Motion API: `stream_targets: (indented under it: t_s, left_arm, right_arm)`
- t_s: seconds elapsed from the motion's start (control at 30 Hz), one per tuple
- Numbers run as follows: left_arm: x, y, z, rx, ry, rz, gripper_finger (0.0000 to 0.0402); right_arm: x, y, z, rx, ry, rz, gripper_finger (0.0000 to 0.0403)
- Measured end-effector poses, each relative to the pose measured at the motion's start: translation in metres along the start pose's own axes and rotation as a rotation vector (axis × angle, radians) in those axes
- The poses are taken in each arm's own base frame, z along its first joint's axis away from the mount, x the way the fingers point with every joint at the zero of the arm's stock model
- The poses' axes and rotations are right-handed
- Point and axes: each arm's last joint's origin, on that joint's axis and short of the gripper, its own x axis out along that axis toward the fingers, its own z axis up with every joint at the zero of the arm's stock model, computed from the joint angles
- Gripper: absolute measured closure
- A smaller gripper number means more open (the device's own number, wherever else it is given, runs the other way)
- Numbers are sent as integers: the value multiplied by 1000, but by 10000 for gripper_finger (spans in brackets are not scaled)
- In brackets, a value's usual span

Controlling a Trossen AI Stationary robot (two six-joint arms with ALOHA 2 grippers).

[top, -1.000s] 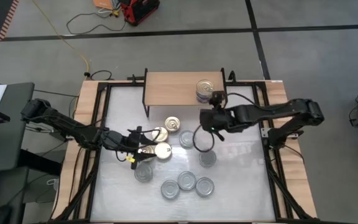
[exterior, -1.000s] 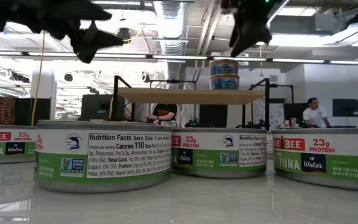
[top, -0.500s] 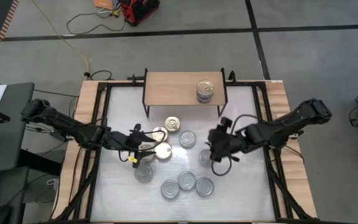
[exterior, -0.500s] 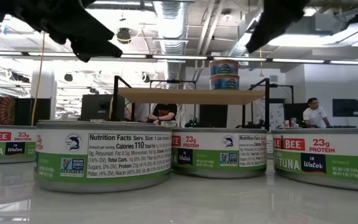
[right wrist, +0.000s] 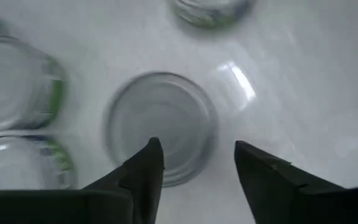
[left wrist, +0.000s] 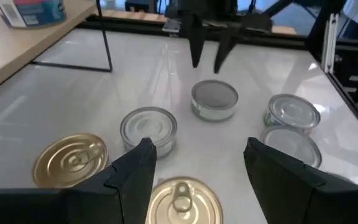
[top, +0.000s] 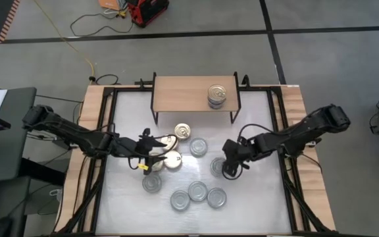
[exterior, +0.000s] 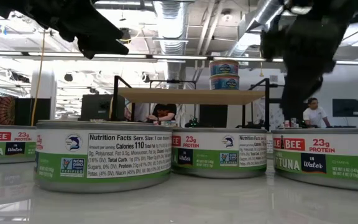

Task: Stack canned seafood by type on shelf
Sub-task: Put the green white tuna can on the shelf

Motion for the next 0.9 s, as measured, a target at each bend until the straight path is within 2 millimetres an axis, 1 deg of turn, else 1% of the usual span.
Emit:
stream_targets:
  t_s: [0.07,0.27,0.47,0.67,0.73,0.9]
  left_arm:
    - [0,0,-1,11,5,1,168]
    - [0,0,0,26,3,1,168]
    - [0,0,0,21,3,0,168]
    - [-3,-8,-2,34,9,-56,168]
    - [-5,-13,-3,57,10,-68,168]
    - [-11,-26,-7,135,14,-120,168]
  right_arm:
    - [3,-6,-1,20,13,-14,202]
    - [9,-14,-1,24,38,-7,243]
    - [10,-13,1,30,37,38,270]
    - [17,-13,0,32,62,17,274]
    - [19,-13,1,32,64,18,270]
    - [31,-14,-1,31,104,-18,265]
